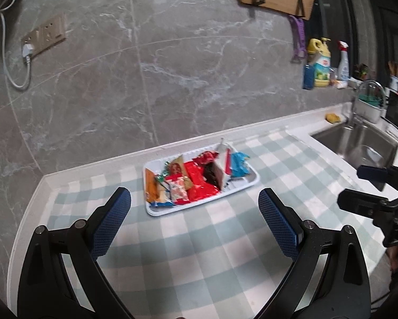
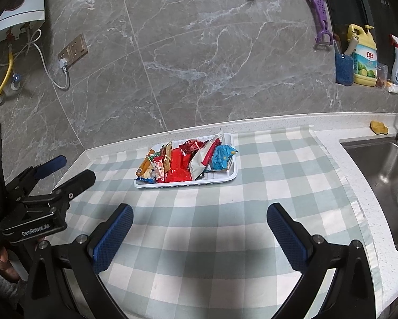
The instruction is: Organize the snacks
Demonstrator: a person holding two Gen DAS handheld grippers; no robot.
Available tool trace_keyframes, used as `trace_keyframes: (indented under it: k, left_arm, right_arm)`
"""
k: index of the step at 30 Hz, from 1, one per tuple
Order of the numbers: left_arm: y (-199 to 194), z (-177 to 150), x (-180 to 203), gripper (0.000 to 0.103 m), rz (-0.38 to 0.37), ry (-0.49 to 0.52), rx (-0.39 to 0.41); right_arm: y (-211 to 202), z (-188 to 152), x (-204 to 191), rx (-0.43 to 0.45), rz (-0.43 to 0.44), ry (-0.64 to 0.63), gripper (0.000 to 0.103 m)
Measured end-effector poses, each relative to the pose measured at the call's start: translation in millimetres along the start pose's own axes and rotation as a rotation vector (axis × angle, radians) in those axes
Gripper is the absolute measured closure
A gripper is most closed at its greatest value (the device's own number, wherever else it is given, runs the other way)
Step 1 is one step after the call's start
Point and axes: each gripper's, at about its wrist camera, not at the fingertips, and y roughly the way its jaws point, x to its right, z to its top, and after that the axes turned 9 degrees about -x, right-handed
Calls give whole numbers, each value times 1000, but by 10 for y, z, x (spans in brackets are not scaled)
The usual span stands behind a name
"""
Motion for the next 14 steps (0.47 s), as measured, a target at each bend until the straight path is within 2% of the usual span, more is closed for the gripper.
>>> trace_keyframes:
  k: [4, 14]
  left_arm:
    - [82, -17, -29, 5, 2, 6, -4]
    - [520, -57, -106, 5, 9, -1, -118]
  right_arm:
    - [59, 14, 29, -9, 2, 9, 1]
    - [316, 78, 164, -46, -4, 42, 1]
